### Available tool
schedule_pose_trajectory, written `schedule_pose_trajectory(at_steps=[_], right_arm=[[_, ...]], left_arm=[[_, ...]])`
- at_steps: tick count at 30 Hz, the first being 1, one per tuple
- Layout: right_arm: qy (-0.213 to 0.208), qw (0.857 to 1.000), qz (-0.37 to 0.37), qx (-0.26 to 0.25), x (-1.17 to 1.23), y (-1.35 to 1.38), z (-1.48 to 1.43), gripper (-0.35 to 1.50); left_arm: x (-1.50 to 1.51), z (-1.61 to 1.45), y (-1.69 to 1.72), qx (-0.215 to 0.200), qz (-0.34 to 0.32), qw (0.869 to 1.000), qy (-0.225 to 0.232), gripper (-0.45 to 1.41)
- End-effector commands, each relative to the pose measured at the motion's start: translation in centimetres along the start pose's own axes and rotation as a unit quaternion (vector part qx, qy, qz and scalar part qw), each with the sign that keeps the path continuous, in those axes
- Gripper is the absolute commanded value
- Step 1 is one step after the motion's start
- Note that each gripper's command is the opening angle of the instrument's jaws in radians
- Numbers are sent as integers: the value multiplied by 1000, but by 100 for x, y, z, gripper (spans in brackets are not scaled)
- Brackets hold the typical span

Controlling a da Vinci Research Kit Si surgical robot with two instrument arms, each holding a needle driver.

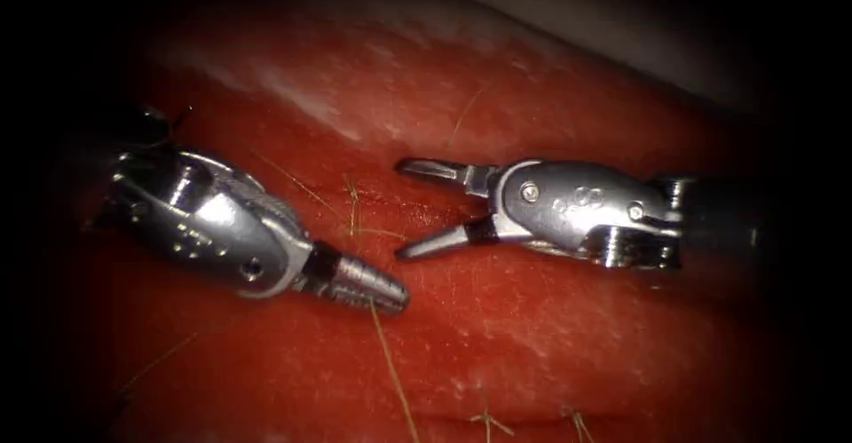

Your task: Wound Closure

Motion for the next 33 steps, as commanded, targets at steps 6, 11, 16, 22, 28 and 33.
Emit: schedule_pose_trajectory(at_steps=[6, 11, 16, 22, 28, 33], right_arm=[[0, 999, -36, 5, 6, -9, 37, 93], [-3, 996, -78, 31, 8, -17, 51, 83], [-6, 994, -91, 55, 3, -18, 50, -35], [-24, 995, -92, 32, 5, -12, 36, -35], [-35, 997, -72, 10, 6, -4, 26, -35], [-48, 998, -5, -33, -5, 18, 16, -35]], left_arm=[[-1, 8, 1, 3, -1, 1000, -2, -35], [-1, 8, 1, 5, 0, 1000, -4, -35], [1, 8, 1, 4, 0, 1000, -5, -35], [1, 7, 2, 4, 0, 1000, -10, -35], [4, 6, -9, 42, -114, 991, -53, 46], [20, -1, -32, 128, -156, 972, -121, 78]])
